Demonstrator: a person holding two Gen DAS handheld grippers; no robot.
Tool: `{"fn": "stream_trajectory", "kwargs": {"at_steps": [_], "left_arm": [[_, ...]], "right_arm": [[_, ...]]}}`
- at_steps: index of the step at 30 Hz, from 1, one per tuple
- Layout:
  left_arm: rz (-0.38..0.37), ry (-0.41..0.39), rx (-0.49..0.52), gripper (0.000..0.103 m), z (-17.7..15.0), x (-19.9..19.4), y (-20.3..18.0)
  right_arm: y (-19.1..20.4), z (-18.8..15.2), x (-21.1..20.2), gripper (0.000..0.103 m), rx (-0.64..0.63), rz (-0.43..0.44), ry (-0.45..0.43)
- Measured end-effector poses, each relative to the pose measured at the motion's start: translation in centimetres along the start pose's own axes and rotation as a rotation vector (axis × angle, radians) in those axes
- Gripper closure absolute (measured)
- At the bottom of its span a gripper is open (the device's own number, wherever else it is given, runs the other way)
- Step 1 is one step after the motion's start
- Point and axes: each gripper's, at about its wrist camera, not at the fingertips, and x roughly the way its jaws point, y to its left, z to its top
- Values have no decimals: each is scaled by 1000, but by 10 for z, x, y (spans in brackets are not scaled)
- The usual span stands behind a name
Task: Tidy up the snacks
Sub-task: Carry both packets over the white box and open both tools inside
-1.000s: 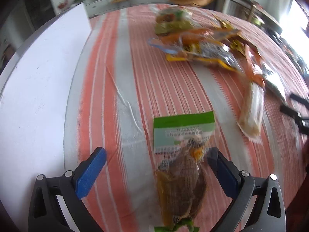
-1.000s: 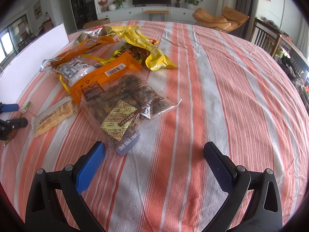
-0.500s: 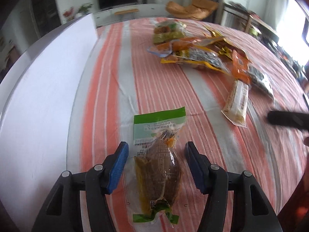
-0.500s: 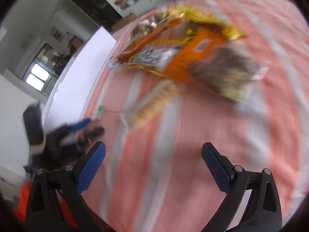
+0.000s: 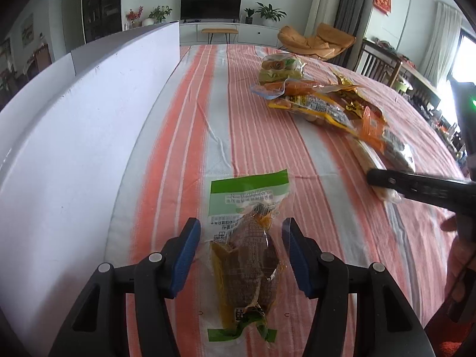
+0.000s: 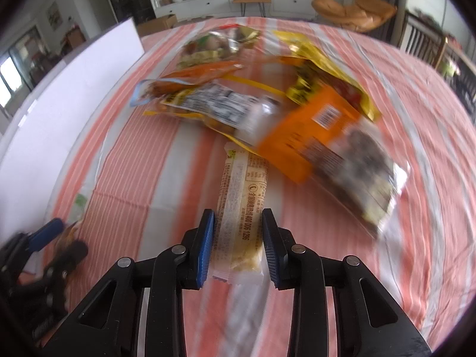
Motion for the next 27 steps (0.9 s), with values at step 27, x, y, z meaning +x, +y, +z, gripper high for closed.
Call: {"fn": "stream_trajectory", "kwargs": {"at_steps": [27], "left_arm": [[223,-192,-351,31,64,-153,185]], "right_arm": [[190,100,-105,65,-116,827,-70]]}}
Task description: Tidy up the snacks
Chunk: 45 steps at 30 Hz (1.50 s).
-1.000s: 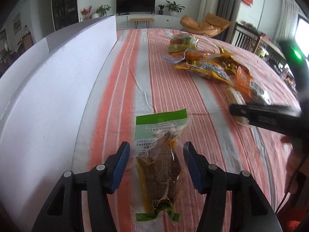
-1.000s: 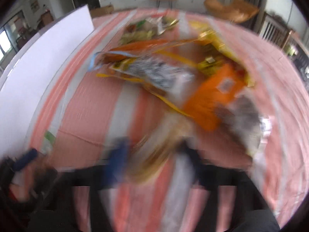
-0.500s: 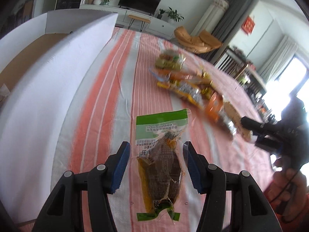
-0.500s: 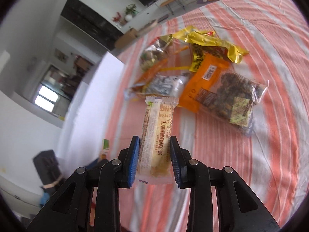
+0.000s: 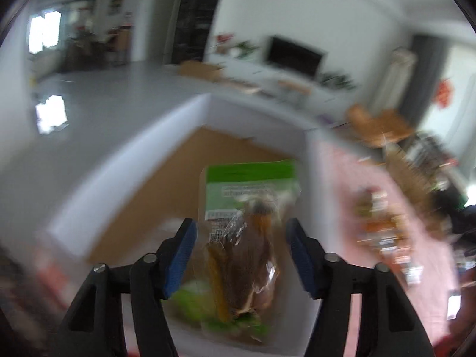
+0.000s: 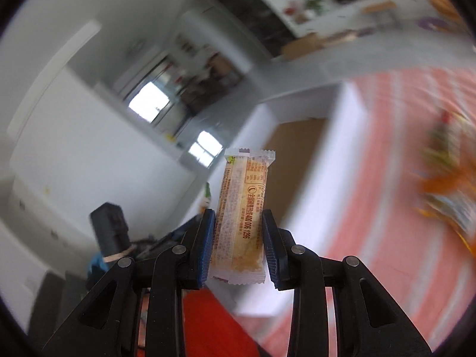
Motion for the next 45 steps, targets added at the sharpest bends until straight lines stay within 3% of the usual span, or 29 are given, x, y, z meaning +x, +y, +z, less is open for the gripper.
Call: {"fn": "stream_trajectory", "kwargs": {"at_steps": [1,2,3,5,8,9,12,14,17,19,22,25,32,45], "left_arm": [[36,16,-3,19,-1,5,6],[70,34,-14,17,-5,8,15],[79,37,-21,17,-10,7,19],[78,20,-27,16,-22,2,21],[36,6,-15,16,-37,-4,1],[12,4,-9,16,-39,-5,-1],[-128,1,65,15,-51,-14,-53],[-210,9,125,4,-57,-18,-91],[-328,57,219,0,-75,-10,-154],[-336,111,280,1,-89,11,-192],[-300,173,332,1,-111,52,-229],[-264,225,346,1,-125,93,-250],[-186,223,433,1,-140,141,-282],[-149,206,451,0,-146,147,-281]], "right_arm": [[8,4,18,50,-24,4,21],[13,6,31,27,-40,-3,39],[15,4,35,21,-51,-11,36],[11,-4,30,18,-87,-44,-11],[-20,-27,10,16,-139,-176,-46],[-42,-39,-1,16,-155,-266,-51],[-101,-68,-35,16,-188,-518,-56],[-144,-90,-68,16,-173,-672,-53],[-201,-115,-123,16,-119,-875,-69],[-232,-127,-154,16,-74,-989,-76],[-266,-135,-191,16,34,-1073,-75],[-288,-139,-214,16,110,-1083,-94],[-296,-136,-223,8,150,-1074,-88],[-297,-143,-220,3,145,-1061,-72]]}}
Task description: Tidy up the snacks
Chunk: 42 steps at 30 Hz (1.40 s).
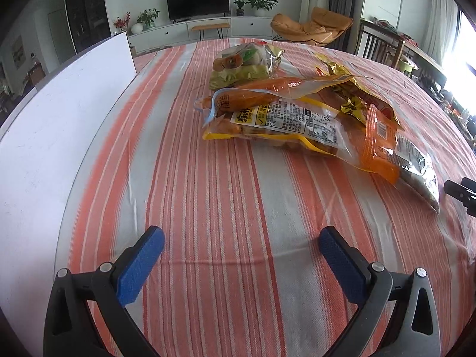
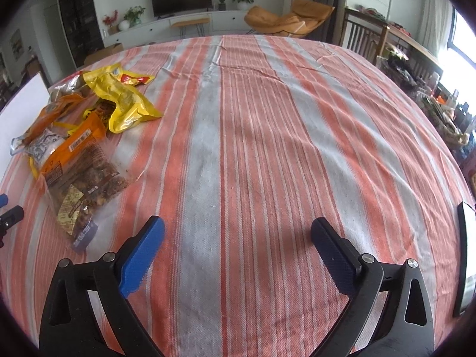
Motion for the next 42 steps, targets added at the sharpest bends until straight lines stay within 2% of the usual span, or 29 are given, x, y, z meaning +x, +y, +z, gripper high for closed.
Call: {"fn": "stream_trajectory", "kwargs": {"at_steps": [42], "left_arm": [[0,-2,0,0,0,0,0]], "right_arm": [[1,-1,-1,0,-6,-3,5]]}}
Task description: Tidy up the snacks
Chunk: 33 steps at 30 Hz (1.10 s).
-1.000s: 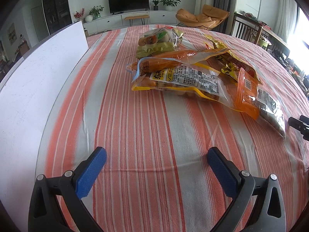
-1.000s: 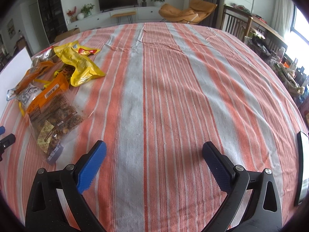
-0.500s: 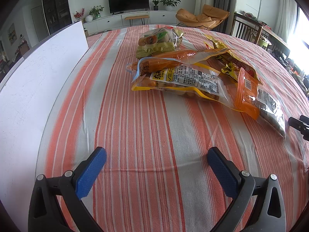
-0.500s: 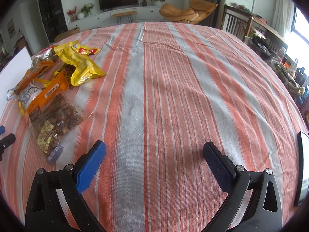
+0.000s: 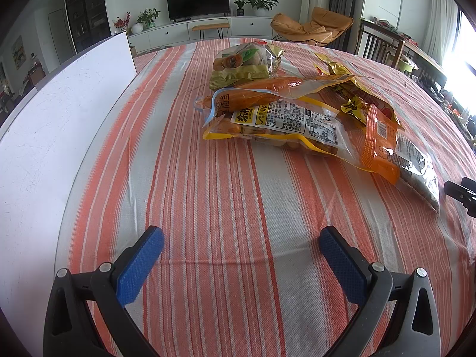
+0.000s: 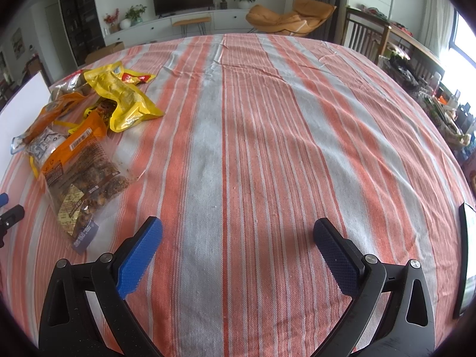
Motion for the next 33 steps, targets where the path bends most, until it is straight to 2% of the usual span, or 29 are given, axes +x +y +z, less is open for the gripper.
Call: {"fn": "stream_trajectory", "kwargs": {"at_steps": [3,6,7,8,9,12,13,15,20,22,24,25,28,33], "left_arm": [[0,0,0,0,0,0,0],[-1,0,0,0,0,0,0],[-1,0,-1,0,0,0,0],[-1,0,0,0,0,0,0],[0,0,0,0,0,0,0],[-1,0,0,0,0,0,0],[-1,0,0,0,0,0,0],[-1,0,0,0,0,0,0],[-2,0,0,0,0,0,0],[-2,0,-1,0,0,0,0],[-2,0,0,0,0,0,0],[-2,-1,-1,0,0,0,0],[-1,-1,-1,0,-3,-4,2],[-1,-1,-1,0,-3,-4,2]], "right_arm": [[-4,-1,-4,1,11,40,-12],[-12,0,-17,1,123,270,-44],[-5,6,-22,1,112,344,-52],[8,14,-24,1,54,381,-45],[31,25,-23,1,-65,395,-12],[87,45,-2,2,-354,365,82],[101,49,9,2,-427,343,116],[119,53,30,1,-512,358,195],[139,54,33,1,-555,444,255],[149,40,26,1,-594,426,244],[155,23,20,3,-628,362,197],[153,18,16,3,-593,354,173],[141,3,4,16,-492,324,115],[103,-26,-14,18,-316,221,27]]}}
